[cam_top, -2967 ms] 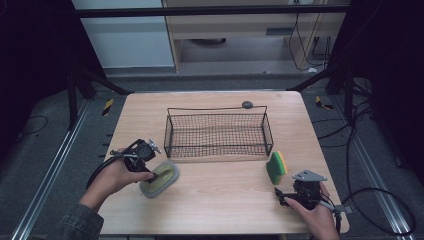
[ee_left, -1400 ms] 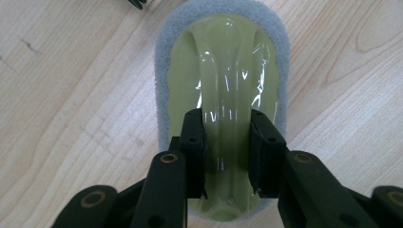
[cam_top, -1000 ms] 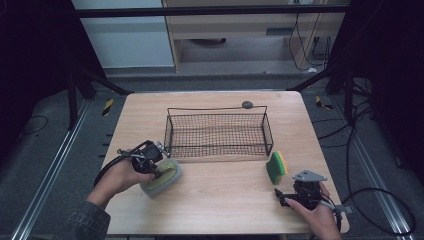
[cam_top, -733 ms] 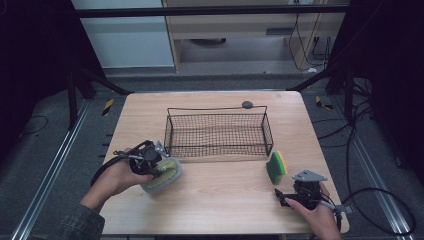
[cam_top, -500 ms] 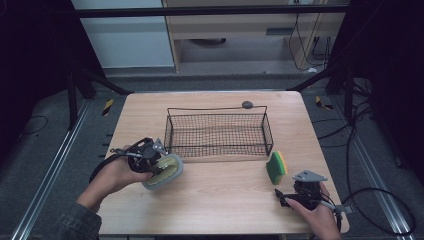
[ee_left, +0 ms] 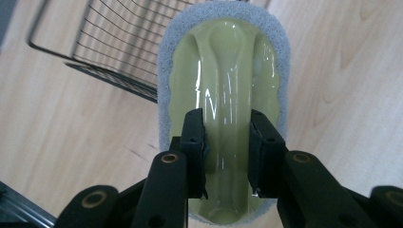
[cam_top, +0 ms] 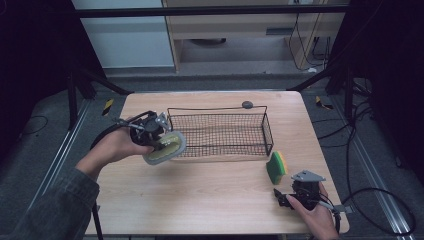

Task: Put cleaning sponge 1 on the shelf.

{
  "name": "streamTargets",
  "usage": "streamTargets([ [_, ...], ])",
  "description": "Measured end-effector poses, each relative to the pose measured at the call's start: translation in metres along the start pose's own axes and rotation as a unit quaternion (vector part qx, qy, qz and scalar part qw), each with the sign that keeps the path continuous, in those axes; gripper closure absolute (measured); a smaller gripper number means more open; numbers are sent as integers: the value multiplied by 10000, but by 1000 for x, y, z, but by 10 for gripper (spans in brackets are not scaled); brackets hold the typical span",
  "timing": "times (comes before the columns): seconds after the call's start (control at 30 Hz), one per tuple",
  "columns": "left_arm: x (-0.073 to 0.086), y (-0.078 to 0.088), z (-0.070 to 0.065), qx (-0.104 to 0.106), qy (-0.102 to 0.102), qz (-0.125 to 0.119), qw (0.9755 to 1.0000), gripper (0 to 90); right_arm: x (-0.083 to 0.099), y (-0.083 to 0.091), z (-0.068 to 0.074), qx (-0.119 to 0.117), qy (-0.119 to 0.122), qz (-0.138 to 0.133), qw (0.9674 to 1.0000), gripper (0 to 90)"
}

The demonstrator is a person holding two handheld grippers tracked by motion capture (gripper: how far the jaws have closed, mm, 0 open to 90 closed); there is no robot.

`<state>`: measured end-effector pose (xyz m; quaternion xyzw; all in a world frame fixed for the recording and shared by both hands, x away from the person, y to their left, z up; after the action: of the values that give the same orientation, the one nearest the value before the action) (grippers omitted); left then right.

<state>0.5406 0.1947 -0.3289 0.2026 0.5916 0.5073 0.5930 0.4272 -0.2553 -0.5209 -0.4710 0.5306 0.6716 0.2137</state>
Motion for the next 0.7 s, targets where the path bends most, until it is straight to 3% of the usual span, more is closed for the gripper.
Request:
streamTargets([
  [0.27,-33,-4,13,-157,-369,-168,9991,706,0,0,2,39,-31,-7,10000,5],
  [0.5,-56,4,25,-434,-449,-248,9977,706,0,0,2,47,-19,-9,10000,5],
  [0.7,-64,-5,27,-659,-758,-391,9942,706,0,0,1,30,-25,-20,10000,5],
])
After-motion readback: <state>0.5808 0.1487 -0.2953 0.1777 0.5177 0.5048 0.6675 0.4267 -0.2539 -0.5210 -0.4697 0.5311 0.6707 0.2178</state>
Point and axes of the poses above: each handheld gripper's, and its own axes: y roughly backward along the jaws, x roughly out of its underside, z roughly to its left, the point moved 1 cm from there along -y, roughly forward along the jaws, and after that the axes turned 13 degrees about -z, right-handed, at the moved point
